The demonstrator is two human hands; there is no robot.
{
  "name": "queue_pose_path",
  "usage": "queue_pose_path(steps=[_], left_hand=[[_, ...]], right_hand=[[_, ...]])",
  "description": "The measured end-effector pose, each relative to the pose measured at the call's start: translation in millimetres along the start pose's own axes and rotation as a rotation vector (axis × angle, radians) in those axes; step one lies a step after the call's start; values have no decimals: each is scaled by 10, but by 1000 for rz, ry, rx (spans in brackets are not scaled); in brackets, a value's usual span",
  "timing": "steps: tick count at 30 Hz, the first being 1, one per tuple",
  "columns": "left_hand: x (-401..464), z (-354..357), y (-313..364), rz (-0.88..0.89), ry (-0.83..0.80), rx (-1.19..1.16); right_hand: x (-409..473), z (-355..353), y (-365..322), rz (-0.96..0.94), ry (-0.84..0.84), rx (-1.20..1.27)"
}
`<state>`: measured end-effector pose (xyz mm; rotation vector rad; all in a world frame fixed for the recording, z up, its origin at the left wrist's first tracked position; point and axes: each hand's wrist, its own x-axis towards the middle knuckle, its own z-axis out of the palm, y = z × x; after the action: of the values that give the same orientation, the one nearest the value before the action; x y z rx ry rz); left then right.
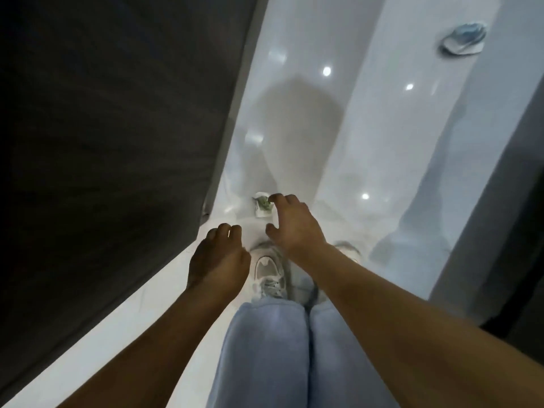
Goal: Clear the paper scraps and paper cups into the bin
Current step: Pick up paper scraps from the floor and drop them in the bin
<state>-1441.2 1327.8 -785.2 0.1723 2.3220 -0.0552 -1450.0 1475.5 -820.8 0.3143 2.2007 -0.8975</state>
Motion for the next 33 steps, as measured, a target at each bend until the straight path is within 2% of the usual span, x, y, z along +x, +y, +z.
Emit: queue_pose_path(steps=[7, 13, 18, 25, 33], left_hand=[[446, 545, -230, 7, 14, -7], [488, 469, -63, 16, -14, -101], [226, 93, 164, 117, -9, -140], [-441, -690, 488, 232, -73, -253], [-1129, -1735, 741, 382, -111, -325]], right_hand=[[690, 652, 259, 28, 53, -4], [544, 637, 363, 80, 92, 99], [61, 278, 199, 114, 56, 193], [-957, -565, -289, 95, 66, 293], [-1776, -1441, -877, 215, 75, 326]])
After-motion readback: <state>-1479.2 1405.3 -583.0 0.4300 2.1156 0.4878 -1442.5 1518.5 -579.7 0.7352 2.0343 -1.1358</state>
